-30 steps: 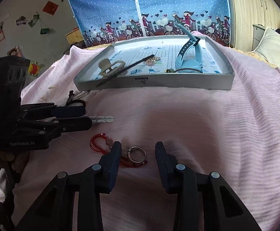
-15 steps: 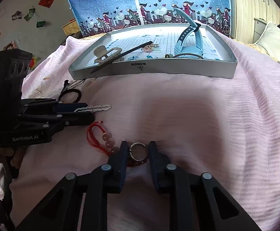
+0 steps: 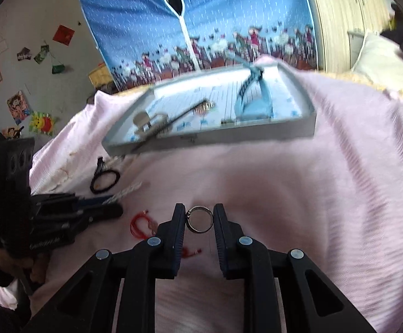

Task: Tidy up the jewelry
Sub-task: 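Place the hair clip in the tray with the left tool while the right tool drops the ring there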

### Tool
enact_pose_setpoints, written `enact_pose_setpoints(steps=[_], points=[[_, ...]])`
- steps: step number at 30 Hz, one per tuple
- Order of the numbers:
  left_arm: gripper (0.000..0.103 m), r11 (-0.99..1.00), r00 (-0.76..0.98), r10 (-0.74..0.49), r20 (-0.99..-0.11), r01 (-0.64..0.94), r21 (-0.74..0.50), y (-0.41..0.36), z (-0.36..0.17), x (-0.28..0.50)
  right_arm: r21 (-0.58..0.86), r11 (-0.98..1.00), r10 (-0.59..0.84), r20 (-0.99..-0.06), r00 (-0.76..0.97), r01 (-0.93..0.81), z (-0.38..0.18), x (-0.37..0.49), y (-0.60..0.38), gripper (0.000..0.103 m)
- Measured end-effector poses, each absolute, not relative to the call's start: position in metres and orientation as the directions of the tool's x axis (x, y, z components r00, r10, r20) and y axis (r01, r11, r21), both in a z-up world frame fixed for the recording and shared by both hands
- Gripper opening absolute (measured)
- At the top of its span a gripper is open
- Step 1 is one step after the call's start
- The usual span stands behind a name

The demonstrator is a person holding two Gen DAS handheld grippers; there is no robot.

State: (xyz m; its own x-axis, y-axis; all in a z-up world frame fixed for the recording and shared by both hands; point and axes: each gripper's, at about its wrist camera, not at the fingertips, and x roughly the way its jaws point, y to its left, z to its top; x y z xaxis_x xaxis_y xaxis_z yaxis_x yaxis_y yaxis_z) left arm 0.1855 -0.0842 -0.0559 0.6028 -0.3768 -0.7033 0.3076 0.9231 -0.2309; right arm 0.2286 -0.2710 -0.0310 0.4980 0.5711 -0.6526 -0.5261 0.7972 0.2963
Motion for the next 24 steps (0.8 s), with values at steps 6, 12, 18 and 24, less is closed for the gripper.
enact_pose_setpoints(steps=[6, 12, 18, 24], points=[[0.012, 0.923, 0.682, -0.382, -0.624, 0.241, -0.301, -0.069, -0.032, 0.176, 0.258, 0.793, 0.583, -0.584, 0.565, -0.551, -0.017, 0.227, -0.262, 0.02], [0.012, 0.934, 0.776, -0.309, -0.55, 0.139, -0.328, -0.041, 0.005, 0.201, 0.253, 0.799, 0.586, -0.53, 0.612, -0.546, -0.01, 0.254, -0.247, 0.02], [0.012, 0.945, 0.804, -0.213, -0.555, 0.026, -0.326, -0.016, 0.016, 0.242, 0.226, 0.796, 0.588, -0.509, 0.629, -0.561, -0.007, 0.298, -0.222, 0.02], [0.012, 0.936, 0.749, -0.156, -0.644, -0.097, -0.339, 0.005, -0.012, 0.277, 0.214, 0.782, 0.592, -0.551, 0.589, -0.586, -0.02, 0.332, -0.197, 0.02]])
